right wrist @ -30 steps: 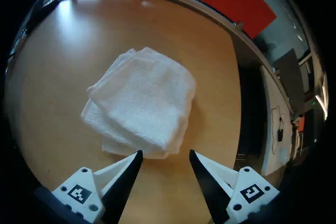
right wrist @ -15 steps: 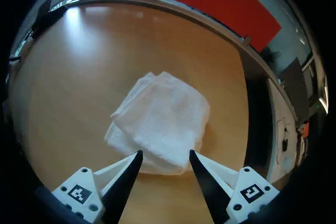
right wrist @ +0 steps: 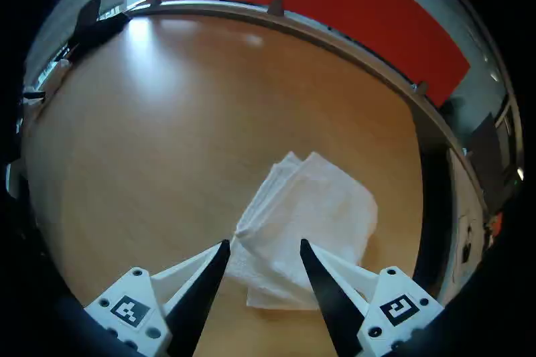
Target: Fold towel
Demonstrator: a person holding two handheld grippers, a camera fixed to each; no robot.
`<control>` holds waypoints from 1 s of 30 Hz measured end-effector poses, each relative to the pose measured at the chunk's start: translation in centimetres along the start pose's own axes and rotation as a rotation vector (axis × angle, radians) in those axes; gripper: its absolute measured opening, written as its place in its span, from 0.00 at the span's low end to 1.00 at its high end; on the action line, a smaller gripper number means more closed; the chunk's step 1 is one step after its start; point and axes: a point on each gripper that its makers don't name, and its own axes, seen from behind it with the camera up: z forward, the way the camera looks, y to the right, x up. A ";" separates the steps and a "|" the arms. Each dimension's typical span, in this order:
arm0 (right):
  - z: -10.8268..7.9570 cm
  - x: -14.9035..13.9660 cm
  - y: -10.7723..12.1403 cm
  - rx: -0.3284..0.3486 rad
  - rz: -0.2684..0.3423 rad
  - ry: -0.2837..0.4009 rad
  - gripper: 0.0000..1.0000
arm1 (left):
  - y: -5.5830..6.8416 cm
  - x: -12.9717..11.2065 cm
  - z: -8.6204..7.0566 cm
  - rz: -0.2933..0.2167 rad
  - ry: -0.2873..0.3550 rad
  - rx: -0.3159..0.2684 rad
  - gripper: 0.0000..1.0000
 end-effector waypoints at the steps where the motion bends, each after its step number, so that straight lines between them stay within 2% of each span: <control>1: 0.1 0.2 -0.2 0.003 0.000 0.001 0.77 | -0.1 -0.1 0.0 -0.002 0.000 0.001 0.48; 10: 0.8 0.8 -0.9 0.019 -0.001 0.004 0.58 | -0.3 -0.3 -0.2 -0.007 0.000 0.004 0.48; 19: 1.2 0.5 -1.4 0.023 -0.025 -0.011 0.46 | -0.5 -0.3 -0.2 -0.012 0.000 0.009 0.48; 23: 1.4 0.6 -1.4 0.013 -0.032 -0.006 0.33 | -0.6 -0.4 -0.2 -0.013 -0.001 0.010 0.48; 30: 1.2 0.5 -1.9 0.042 -0.017 -0.007 0.16 | -0.5 -0.3 -0.1 -0.009 0.000 0.006 0.48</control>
